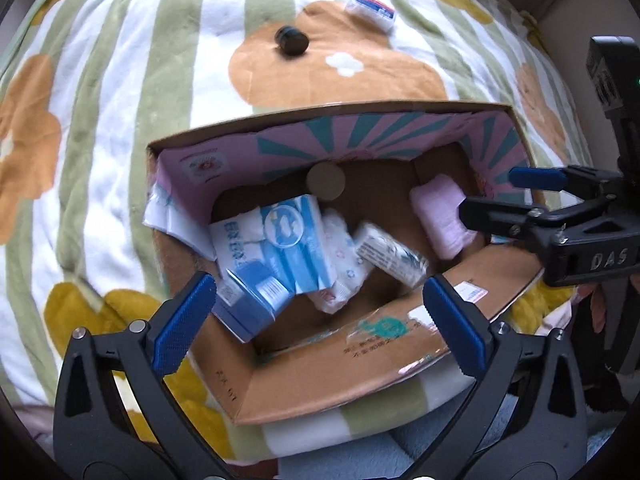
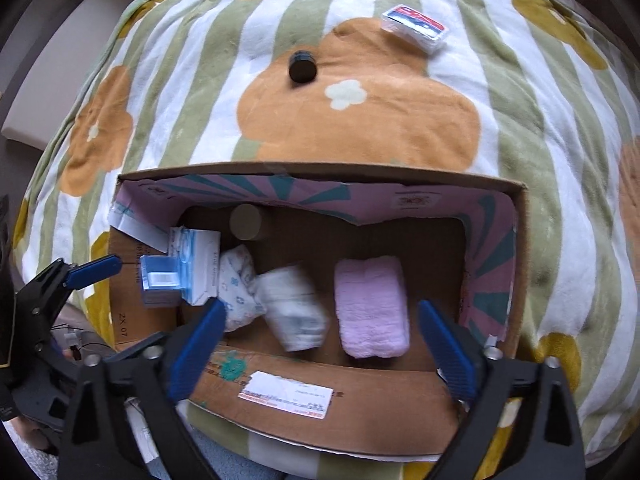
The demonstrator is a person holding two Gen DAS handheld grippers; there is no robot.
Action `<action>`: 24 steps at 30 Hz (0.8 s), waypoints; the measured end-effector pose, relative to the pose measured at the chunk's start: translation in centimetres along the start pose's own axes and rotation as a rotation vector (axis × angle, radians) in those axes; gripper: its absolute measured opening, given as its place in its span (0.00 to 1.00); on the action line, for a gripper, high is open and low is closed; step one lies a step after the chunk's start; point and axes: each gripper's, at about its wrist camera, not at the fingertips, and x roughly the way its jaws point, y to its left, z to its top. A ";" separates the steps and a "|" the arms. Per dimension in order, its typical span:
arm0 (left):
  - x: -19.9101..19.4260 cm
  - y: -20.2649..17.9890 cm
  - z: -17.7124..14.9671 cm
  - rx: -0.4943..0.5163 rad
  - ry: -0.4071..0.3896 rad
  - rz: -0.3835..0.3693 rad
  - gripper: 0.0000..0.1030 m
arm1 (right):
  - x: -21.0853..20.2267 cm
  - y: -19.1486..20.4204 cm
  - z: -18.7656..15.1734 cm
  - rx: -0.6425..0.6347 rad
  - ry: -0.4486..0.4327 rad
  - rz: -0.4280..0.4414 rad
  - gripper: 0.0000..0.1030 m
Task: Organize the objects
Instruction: 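Lower the tissue pack and blue box into the cardboard box and open both tools, then withdraw both tools from the box toward the black jar and floss box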
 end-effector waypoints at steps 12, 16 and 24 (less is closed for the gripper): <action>-0.4 0.6 -0.5 -0.033 0.031 0.004 1.00 | -0.9 0.0 -0.2 -0.003 -0.009 -0.017 0.97; -1.1 0.4 -0.3 -0.032 0.028 0.011 1.00 | -1.4 0.0 0.0 0.000 -0.016 -0.019 0.97; -3.5 0.6 0.5 -0.070 0.000 0.007 1.00 | -3.6 -0.1 0.6 0.017 -0.042 -0.007 0.97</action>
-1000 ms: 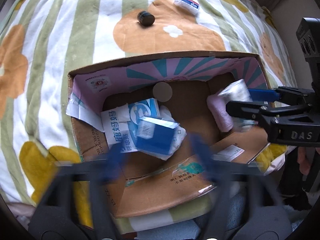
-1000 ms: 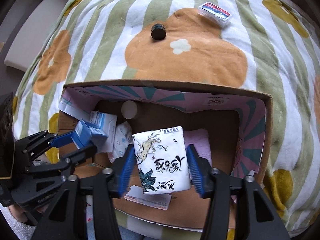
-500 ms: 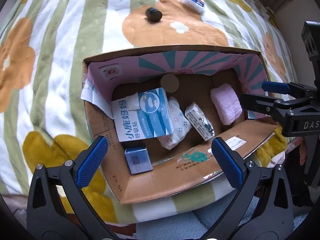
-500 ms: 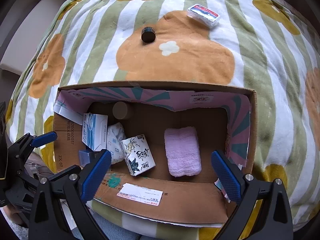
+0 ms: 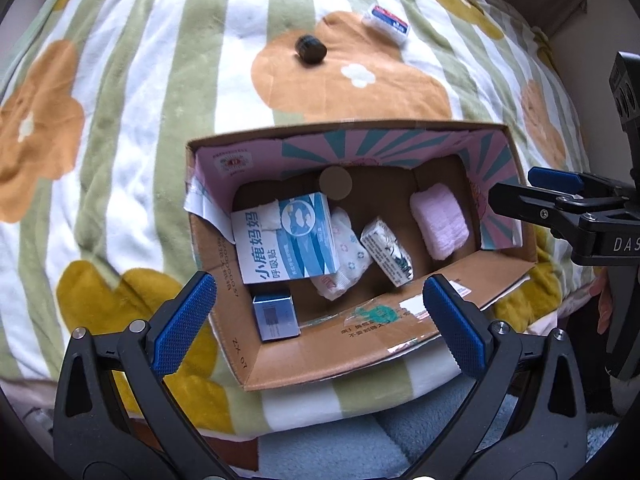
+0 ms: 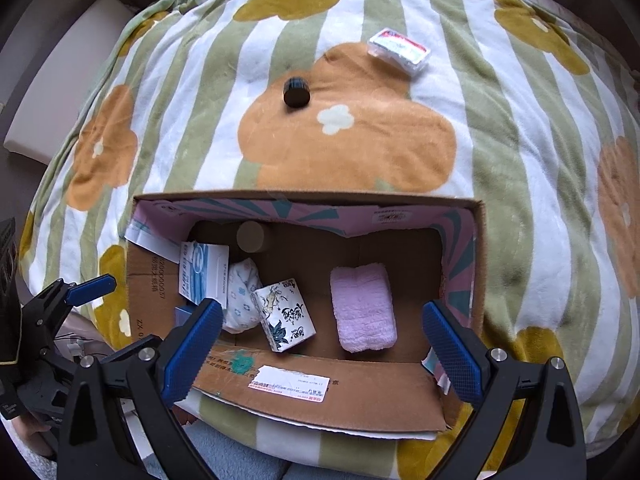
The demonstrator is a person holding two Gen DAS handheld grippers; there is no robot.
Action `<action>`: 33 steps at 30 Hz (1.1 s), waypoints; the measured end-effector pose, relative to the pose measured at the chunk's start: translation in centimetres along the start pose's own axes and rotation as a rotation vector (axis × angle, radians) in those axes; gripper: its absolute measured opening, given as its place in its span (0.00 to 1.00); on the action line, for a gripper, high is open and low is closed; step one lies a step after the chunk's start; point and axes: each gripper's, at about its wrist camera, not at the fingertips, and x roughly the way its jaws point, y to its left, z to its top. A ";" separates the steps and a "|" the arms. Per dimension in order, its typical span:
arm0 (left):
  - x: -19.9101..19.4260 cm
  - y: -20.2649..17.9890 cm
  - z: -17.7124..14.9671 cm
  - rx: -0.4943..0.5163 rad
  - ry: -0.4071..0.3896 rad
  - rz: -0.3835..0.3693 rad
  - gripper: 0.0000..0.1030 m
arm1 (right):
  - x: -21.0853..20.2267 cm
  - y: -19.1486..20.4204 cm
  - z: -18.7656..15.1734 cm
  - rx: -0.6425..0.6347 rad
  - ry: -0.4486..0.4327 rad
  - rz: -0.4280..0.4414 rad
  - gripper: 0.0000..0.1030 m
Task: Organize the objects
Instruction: 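Withdraw both tools from the box toward the black jar and floss box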
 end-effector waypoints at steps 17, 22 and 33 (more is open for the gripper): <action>-3.9 -0.8 6.4 0.004 -0.101 0.012 1.00 | -3.9 -1.1 3.4 -0.022 -0.055 -0.009 0.97; -3.7 -0.8 8.8 0.005 -0.108 0.020 1.00 | -4.3 -1.1 5.6 -0.048 -0.068 -0.023 0.97; -1.8 -0.5 14.6 0.038 -0.089 0.051 1.00 | -4.4 -2.7 11.8 -0.070 -0.097 -0.042 0.97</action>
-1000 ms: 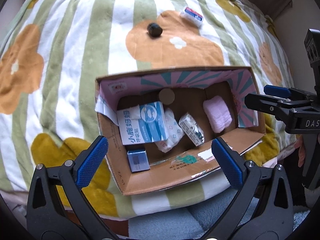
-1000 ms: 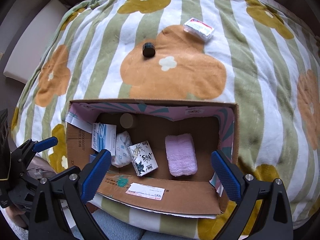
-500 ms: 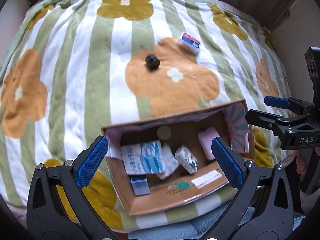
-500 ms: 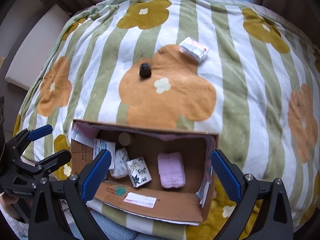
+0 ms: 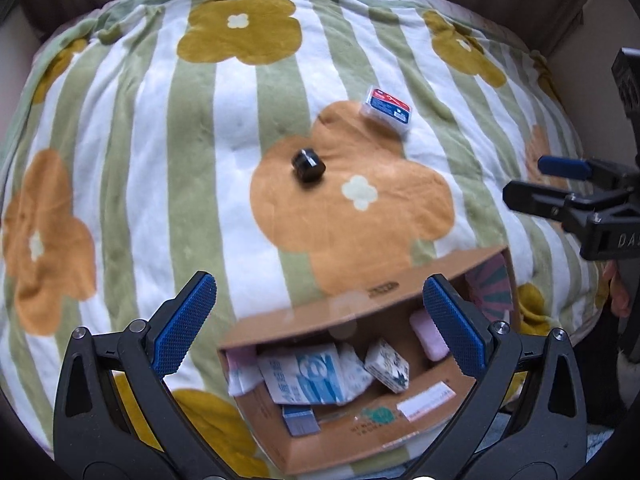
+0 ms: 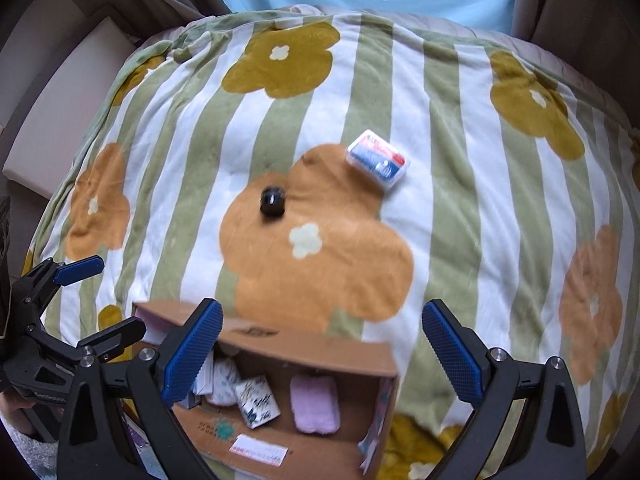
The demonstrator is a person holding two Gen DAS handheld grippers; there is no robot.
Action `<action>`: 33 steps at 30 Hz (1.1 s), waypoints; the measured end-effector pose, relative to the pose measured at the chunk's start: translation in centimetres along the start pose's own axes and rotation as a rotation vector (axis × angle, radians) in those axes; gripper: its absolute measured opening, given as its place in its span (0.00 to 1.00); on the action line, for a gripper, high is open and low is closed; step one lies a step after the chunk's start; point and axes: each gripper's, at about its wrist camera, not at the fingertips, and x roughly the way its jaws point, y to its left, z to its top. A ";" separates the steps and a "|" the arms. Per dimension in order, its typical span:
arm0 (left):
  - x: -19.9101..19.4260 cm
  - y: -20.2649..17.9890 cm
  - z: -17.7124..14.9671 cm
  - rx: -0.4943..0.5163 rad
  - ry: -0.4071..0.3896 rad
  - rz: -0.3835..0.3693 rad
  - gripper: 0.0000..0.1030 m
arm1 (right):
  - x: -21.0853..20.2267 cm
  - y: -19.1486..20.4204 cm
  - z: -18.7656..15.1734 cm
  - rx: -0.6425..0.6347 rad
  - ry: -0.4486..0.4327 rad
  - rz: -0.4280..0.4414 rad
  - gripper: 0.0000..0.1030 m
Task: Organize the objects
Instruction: 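Withdraw both tools from the box toward the black jar and floss box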
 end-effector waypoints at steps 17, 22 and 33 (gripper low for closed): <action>6.9 2.6 8.6 0.006 -0.011 -0.029 1.00 | 5.8 -4.0 8.1 -0.094 0.050 -0.053 0.97; 10.3 3.4 10.0 0.019 0.014 -0.070 1.00 | 8.3 -4.6 10.1 -0.136 0.052 -0.058 0.97; 17.5 4.3 10.9 0.006 0.084 -0.122 0.92 | 15.1 -6.0 12.7 -0.293 0.070 -0.022 0.97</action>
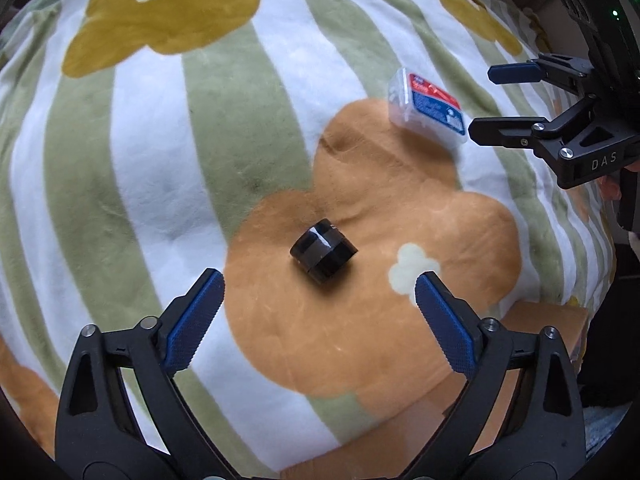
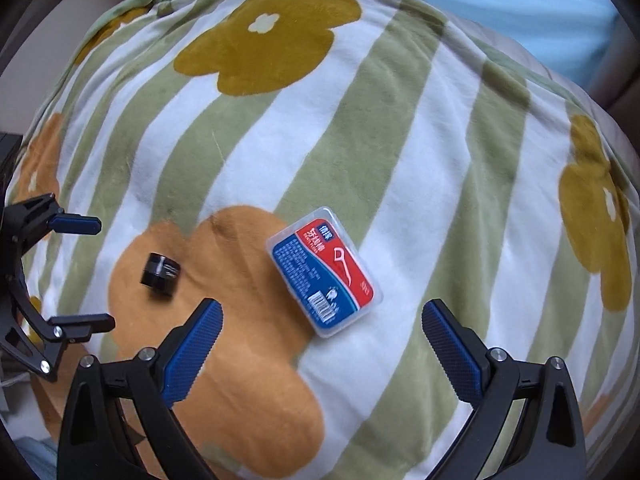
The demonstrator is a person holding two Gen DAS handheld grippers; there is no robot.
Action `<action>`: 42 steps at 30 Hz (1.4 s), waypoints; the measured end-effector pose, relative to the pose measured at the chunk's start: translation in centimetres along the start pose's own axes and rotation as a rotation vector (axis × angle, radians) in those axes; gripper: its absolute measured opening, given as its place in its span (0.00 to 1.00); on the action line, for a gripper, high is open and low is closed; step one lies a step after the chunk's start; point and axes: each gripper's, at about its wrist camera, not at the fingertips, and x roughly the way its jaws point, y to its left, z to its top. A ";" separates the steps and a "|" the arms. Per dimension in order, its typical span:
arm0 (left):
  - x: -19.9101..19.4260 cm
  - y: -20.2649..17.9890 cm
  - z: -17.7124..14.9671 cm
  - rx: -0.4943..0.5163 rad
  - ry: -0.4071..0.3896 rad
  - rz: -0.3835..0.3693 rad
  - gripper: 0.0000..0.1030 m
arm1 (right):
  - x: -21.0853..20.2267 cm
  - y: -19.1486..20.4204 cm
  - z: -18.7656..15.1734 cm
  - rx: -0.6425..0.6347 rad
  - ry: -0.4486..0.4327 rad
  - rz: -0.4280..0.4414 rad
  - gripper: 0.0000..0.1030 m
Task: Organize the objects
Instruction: 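Withdraw both tools from the box toward the black jar and floss box, then grasp the floss pick box with the right tool while the left grasps the black jar, then carry the floss box and black jar over the cardboard box and lower them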
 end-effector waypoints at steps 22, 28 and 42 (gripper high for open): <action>5.2 0.4 0.7 -0.036 0.011 -0.087 0.39 | 6.1 -0.4 0.6 -0.133 0.041 0.035 0.57; 5.0 0.5 0.5 -0.059 0.004 -0.096 0.37 | 5.6 -0.2 0.5 -0.130 0.027 0.030 0.51; 1.5 0.2 0.3 -0.068 -0.055 -0.097 0.33 | 2.1 -0.4 -0.2 -0.096 0.000 0.014 0.50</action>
